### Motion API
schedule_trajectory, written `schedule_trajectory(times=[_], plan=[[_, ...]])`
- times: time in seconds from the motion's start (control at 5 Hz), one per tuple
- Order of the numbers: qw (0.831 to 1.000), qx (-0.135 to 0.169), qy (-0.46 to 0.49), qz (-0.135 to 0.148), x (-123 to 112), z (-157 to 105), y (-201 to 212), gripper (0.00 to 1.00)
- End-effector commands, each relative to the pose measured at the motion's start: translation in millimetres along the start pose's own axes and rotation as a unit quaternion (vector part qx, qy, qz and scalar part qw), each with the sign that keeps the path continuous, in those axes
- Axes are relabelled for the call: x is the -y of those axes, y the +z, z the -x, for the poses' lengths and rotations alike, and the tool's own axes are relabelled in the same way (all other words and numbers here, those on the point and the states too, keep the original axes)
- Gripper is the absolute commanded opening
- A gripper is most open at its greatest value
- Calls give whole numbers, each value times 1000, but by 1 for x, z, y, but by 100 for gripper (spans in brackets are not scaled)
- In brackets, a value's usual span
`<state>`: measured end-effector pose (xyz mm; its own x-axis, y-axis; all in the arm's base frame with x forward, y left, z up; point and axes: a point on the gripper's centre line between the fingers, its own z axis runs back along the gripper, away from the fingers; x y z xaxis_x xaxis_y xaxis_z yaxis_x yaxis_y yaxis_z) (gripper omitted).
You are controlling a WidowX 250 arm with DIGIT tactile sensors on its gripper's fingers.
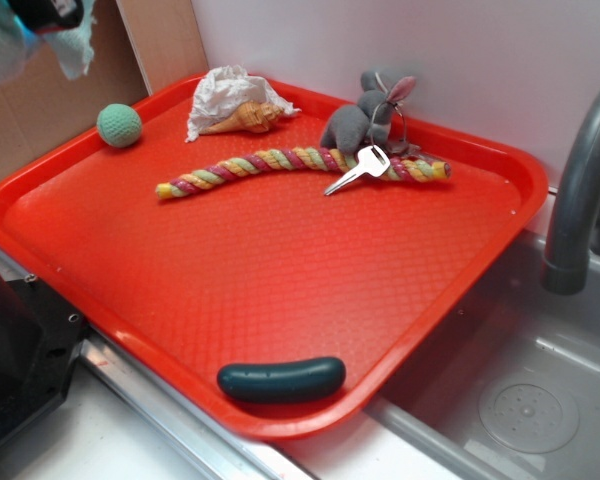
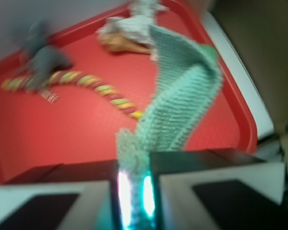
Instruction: Grab the blue cloth.
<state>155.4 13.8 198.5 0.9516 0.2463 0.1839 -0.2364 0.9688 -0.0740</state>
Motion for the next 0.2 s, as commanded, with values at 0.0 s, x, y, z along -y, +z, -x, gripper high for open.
schedule_trajectory(times=[0.0], plan=[[999, -1, -49, 25, -38, 5, 12, 0]])
